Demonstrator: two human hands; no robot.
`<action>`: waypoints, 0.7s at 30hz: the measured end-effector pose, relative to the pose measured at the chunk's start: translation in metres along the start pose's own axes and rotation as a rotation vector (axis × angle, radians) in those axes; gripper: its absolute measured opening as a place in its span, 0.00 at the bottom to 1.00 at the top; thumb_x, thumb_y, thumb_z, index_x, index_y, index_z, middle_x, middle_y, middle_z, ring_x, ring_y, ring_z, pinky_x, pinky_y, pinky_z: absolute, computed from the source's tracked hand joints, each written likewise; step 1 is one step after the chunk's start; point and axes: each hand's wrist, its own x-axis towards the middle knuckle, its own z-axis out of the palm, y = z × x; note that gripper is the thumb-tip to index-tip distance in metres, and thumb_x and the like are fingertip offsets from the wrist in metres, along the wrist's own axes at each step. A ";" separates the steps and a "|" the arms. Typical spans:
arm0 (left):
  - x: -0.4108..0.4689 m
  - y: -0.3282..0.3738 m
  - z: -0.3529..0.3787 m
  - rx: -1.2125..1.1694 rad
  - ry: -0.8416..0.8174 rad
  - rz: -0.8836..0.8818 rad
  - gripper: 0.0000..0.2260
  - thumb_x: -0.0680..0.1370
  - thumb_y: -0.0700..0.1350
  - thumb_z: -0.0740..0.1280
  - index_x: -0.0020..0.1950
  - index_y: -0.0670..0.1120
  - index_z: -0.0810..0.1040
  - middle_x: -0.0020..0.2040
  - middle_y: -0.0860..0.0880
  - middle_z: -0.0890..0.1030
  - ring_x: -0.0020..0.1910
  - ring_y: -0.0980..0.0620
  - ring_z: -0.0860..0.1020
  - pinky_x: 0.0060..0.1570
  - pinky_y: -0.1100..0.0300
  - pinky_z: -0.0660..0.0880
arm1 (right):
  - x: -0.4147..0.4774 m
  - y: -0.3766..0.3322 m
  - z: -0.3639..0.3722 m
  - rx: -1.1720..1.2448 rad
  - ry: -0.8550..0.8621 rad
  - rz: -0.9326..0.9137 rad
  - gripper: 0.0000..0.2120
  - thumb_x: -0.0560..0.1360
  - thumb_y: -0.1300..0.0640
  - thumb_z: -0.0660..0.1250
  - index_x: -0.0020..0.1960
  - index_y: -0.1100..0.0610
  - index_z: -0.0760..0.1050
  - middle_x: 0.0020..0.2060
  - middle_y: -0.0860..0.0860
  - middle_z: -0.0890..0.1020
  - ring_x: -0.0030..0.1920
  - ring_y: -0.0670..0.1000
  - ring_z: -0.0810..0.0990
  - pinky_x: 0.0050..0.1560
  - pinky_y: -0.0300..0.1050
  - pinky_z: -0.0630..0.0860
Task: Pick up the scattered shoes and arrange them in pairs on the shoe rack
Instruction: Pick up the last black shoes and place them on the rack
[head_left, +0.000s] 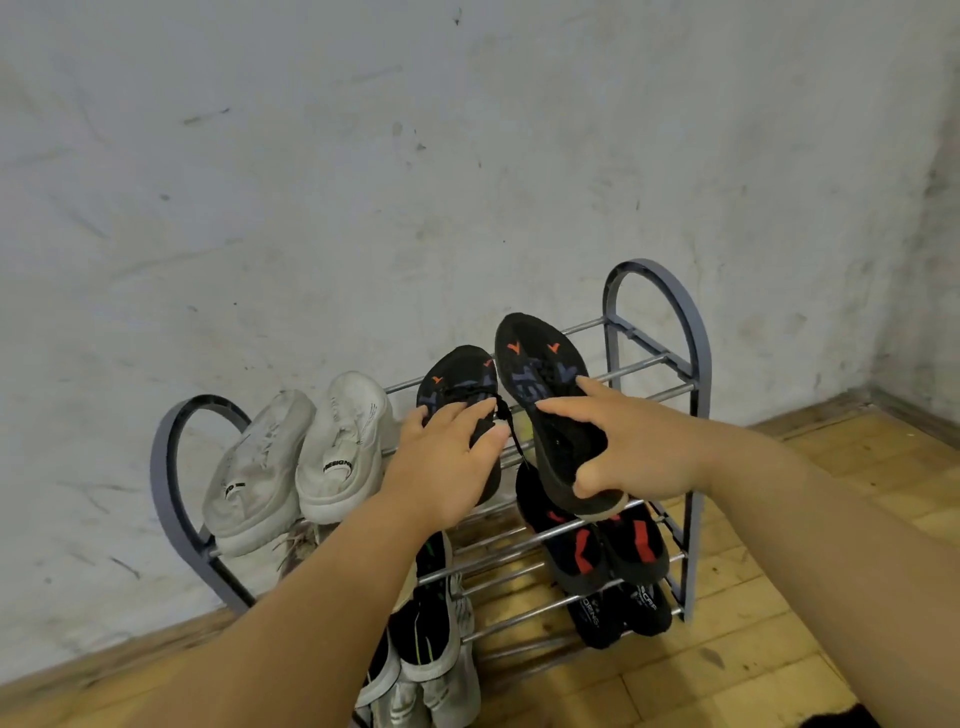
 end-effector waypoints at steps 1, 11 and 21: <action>0.001 -0.002 0.001 0.003 -0.004 0.001 0.23 0.86 0.59 0.51 0.81 0.58 0.62 0.81 0.52 0.62 0.79 0.57 0.54 0.78 0.55 0.41 | 0.000 -0.002 0.001 0.004 -0.012 -0.003 0.45 0.71 0.50 0.72 0.80 0.31 0.51 0.83 0.46 0.41 0.82 0.54 0.48 0.76 0.57 0.62; 0.007 -0.008 0.006 0.024 0.004 0.017 0.23 0.85 0.60 0.50 0.80 0.57 0.62 0.80 0.52 0.64 0.79 0.56 0.55 0.79 0.52 0.42 | 0.009 -0.003 0.014 -0.044 0.049 -0.034 0.50 0.70 0.41 0.76 0.81 0.33 0.47 0.83 0.48 0.40 0.82 0.54 0.48 0.77 0.54 0.61; 0.005 -0.007 0.005 0.021 0.025 0.014 0.23 0.85 0.60 0.52 0.79 0.58 0.63 0.79 0.54 0.65 0.78 0.54 0.56 0.79 0.52 0.43 | 0.027 0.026 -0.002 -0.054 0.297 -0.054 0.30 0.78 0.57 0.68 0.77 0.40 0.67 0.73 0.48 0.63 0.70 0.55 0.69 0.64 0.44 0.68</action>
